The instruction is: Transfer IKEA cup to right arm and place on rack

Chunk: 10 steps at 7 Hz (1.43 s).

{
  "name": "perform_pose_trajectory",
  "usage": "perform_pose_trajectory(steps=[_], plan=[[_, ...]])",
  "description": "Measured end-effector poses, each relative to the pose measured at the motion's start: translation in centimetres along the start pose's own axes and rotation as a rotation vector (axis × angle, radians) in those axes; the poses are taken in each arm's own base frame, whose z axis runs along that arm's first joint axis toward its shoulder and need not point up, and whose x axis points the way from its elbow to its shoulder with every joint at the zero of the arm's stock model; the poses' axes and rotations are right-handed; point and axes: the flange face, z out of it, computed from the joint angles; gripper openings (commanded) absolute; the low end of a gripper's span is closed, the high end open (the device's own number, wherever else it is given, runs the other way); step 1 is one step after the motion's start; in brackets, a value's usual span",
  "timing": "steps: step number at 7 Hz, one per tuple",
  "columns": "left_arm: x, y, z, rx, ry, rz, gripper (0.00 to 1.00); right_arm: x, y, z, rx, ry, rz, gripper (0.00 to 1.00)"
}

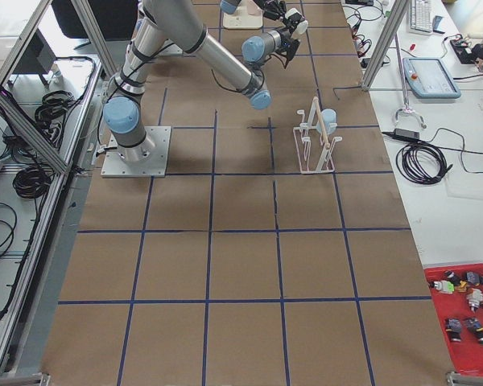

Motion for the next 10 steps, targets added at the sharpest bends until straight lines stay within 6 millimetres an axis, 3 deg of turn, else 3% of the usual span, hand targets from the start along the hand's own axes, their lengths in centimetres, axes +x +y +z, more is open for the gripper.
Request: perform_pose_trajectory(steps=[4, 7, 10], plan=[[0.0, -0.1, -0.1, 0.001, 0.000, -0.013, 0.00, -0.2, 1.2, 1.2, -0.018, -0.007, 0.026, 0.99], [0.1, -0.2, -0.1, 0.003, -0.001, -0.014, 0.01, -0.2, 1.0, 1.8, -0.020, -0.011, 0.025, 0.96], [0.2, -0.2, -0.2, 0.003, -0.001, -0.017, 0.01, 0.0, 1.1, 2.1, -0.025, -0.009, 0.024, 0.67]])
